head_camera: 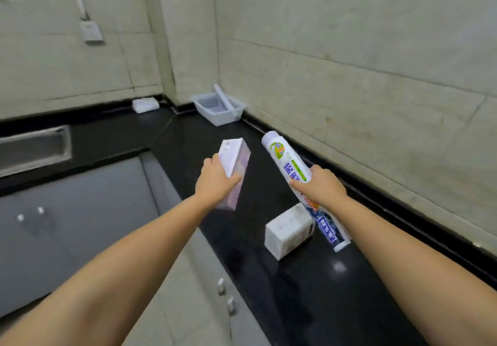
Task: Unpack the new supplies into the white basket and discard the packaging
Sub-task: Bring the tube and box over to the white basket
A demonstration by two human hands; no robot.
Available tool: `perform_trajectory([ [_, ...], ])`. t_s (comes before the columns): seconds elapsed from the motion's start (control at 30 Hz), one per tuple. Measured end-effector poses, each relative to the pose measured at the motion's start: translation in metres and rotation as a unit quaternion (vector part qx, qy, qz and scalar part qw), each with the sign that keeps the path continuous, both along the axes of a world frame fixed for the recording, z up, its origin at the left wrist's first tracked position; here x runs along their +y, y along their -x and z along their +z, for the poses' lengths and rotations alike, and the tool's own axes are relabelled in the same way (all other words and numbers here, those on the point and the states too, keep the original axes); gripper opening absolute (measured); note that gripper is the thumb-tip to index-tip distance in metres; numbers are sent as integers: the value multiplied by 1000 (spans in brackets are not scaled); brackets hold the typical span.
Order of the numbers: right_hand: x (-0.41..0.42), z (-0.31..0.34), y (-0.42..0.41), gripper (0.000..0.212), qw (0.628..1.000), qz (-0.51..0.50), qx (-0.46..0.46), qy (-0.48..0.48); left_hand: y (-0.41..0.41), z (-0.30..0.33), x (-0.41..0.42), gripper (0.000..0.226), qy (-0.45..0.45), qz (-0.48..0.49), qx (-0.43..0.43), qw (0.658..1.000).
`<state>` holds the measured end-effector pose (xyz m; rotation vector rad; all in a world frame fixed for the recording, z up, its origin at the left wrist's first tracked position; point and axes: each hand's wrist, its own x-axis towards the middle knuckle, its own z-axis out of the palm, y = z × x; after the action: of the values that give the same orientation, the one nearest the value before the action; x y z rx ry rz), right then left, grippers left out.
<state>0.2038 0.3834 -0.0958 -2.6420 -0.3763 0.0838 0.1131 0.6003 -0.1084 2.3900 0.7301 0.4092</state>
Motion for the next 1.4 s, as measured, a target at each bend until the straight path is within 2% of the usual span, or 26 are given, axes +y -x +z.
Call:
perform_trajectory([
  [0.23,184,2,-3,59,995,97,-15,15,56,1,182,49,-1,77,-3,997],
  [0.47,319,-5,-30,59,997,71,6,-10,37,14,325,45,-54,37,38,997],
  [0.77,372,-43,-121,58,998,-26,47,18,-99,-27,389,53,-69,-96,104,988],
  [0.87,387,-61,-170,57,996,-51,64,22,-152,-42,404,69,-123,-154,123,973],
  [1.0,417,-86,-226,57,990,-72,110,42,-207,-60,434,78,-172,-237,158,943],
  [1.2,458,-116,-272,62,982,-112,138,70,-289,-84,483,78,-165,-280,192,926],
  [1.4,486,-150,-300,65,961,-230,135,73,-378,-127,514,82,-159,-387,184,890],
])
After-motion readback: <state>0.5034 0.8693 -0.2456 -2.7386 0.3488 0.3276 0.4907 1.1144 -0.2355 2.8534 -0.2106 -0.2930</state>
